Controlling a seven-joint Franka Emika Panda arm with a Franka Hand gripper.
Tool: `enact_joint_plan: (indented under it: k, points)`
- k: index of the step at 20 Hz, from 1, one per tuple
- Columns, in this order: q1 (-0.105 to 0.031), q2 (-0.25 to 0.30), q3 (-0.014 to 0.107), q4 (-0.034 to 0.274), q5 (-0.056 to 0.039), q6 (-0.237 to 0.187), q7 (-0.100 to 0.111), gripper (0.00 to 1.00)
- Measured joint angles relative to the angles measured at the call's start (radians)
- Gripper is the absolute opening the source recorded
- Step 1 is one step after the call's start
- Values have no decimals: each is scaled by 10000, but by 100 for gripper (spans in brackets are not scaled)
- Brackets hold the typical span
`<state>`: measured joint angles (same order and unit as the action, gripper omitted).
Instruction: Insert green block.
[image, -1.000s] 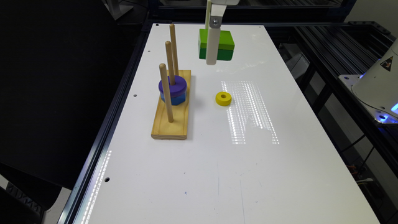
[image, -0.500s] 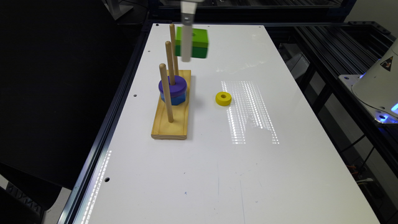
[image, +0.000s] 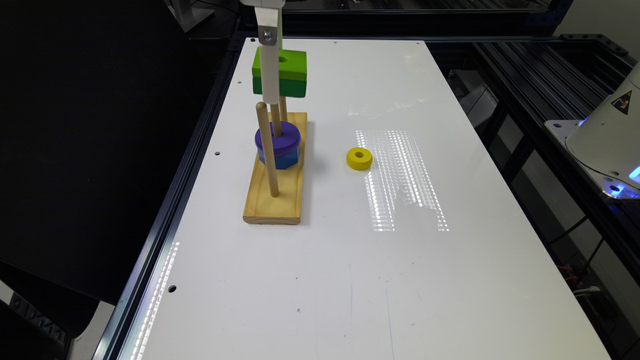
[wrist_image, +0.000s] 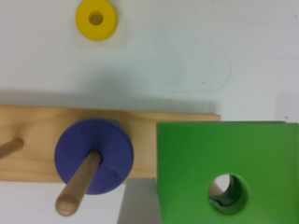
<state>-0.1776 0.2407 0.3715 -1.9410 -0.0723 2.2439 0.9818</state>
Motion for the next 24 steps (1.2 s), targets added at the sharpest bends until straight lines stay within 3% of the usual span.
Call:
enact_joint_plan:
  k: [6, 11, 24]
  points:
    - [19, 7, 5, 40, 0, 0, 13, 0]
    - [40, 160, 6, 251, -6, 0, 16, 0]
    - [80, 476, 3, 432, -139, 25, 70, 0]
